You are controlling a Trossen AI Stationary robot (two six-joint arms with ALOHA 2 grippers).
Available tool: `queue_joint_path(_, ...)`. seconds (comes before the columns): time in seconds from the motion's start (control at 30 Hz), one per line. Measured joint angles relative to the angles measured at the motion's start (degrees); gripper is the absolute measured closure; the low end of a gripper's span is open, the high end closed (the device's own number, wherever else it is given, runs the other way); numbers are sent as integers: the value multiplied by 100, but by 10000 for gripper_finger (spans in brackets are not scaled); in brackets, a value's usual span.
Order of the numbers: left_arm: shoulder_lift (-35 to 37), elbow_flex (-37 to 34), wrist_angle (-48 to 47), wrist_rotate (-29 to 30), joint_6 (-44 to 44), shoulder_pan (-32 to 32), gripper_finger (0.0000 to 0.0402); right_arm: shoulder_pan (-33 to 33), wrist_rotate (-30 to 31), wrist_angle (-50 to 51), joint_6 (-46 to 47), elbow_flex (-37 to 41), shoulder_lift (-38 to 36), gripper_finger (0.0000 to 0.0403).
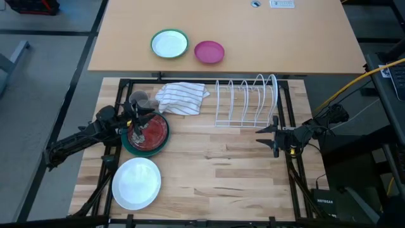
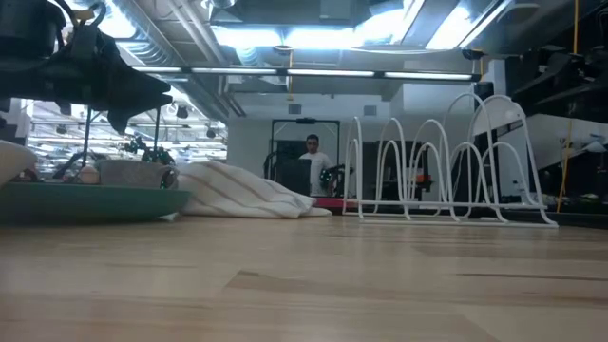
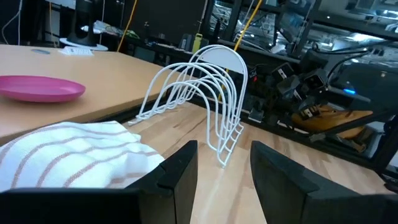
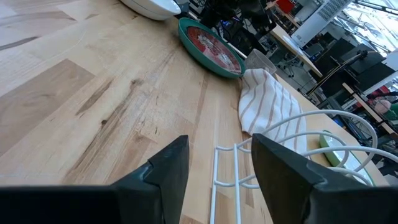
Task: Sort dishes
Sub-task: Put the red plate in the dish rack
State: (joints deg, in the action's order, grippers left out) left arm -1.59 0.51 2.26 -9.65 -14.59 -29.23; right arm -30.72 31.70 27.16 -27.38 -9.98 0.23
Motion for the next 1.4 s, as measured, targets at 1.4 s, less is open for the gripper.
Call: queue_joint_path(1.4, -1367, 1972, -951, -929, -45, 1505, 265, 2, 230, -2721, 2, 0, 2, 223)
